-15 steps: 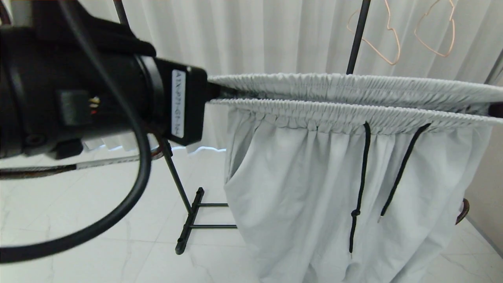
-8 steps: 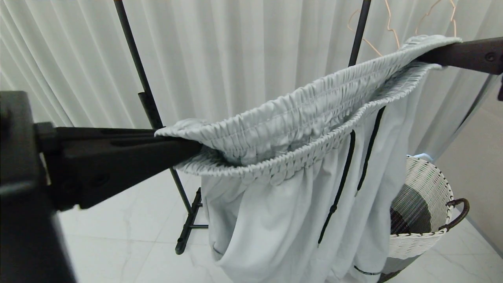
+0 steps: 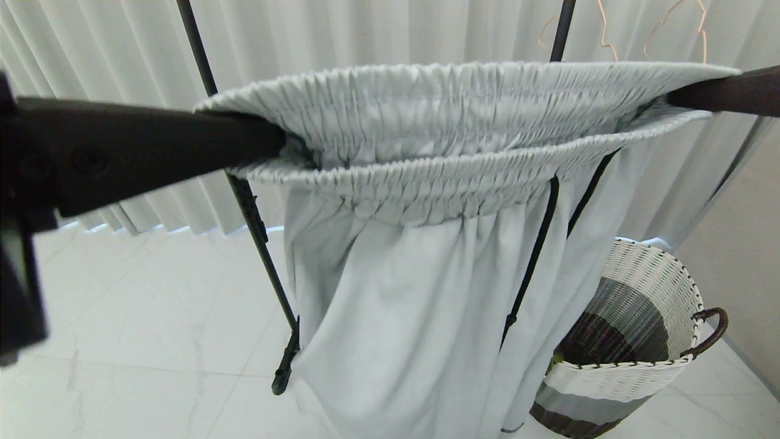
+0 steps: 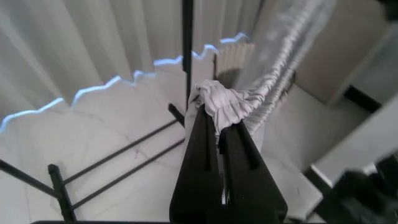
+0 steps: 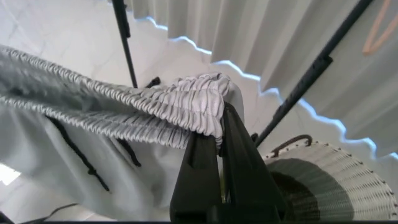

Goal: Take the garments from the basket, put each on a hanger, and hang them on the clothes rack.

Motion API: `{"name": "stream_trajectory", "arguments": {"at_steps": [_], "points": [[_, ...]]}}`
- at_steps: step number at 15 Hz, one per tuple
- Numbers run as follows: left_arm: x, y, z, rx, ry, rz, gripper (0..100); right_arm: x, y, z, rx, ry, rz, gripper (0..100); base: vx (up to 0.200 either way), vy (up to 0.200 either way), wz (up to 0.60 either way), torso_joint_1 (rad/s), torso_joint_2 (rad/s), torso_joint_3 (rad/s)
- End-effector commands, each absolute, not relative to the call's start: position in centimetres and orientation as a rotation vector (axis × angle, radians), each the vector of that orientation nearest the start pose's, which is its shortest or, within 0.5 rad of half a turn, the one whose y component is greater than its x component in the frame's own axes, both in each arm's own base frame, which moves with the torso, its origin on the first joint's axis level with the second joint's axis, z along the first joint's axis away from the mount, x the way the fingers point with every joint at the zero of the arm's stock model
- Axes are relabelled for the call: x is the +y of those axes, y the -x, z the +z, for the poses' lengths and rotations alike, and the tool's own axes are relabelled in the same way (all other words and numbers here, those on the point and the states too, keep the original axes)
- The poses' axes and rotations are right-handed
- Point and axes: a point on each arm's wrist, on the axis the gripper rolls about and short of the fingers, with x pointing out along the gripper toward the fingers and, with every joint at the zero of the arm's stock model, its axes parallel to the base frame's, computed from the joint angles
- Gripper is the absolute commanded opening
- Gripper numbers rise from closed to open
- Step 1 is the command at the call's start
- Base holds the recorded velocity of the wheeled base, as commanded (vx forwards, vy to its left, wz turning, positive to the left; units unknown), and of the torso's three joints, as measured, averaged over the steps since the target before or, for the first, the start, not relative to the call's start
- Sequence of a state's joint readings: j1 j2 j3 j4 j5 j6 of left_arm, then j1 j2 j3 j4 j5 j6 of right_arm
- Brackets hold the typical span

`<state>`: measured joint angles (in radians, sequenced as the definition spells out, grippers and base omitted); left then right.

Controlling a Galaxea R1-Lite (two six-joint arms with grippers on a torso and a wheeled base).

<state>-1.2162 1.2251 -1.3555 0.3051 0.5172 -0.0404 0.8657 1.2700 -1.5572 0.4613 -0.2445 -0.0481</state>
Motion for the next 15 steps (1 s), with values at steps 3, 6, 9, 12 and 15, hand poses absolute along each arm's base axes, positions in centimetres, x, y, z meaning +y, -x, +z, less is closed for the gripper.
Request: {"name": "stream_trajectory", "arguments": {"at_steps": [3,6,9,12,15], "points": [[-16.9,-8.8,36.1,0.159,-0.123,-0.622,0,9.1,-8.6,38.7,0.150,0.142,0.614,0,0.000,0.000,0.00,0.000,0.00,0.000],[-17.2,-8.9,34.6,0.196,-0.161,-0.619,0,8.7,-8.2,37.0,0.186,0.167,0.622,0,0.000,0.000,0.00,0.000,0.00,0.000],[-17.1,-8.9,34.9,0.188,-0.154,-0.618,0,8.7,-8.2,37.1,0.177,0.163,0.622,0,0.000,0.000,0.00,0.000,0.00,0.000],[-16.9,-8.8,35.0,0.185,-0.151,-0.618,0,8.7,-8.2,37.1,0.175,0.162,0.622,0,0.000,0.000,0.00,0.000,0.00,0.000],[-16.8,-8.8,35.1,0.182,-0.147,-0.619,0,8.8,-8.2,37.1,0.177,0.167,0.624,0,0.000,0.000,0.00,0.000,0.00,0.000]]}}
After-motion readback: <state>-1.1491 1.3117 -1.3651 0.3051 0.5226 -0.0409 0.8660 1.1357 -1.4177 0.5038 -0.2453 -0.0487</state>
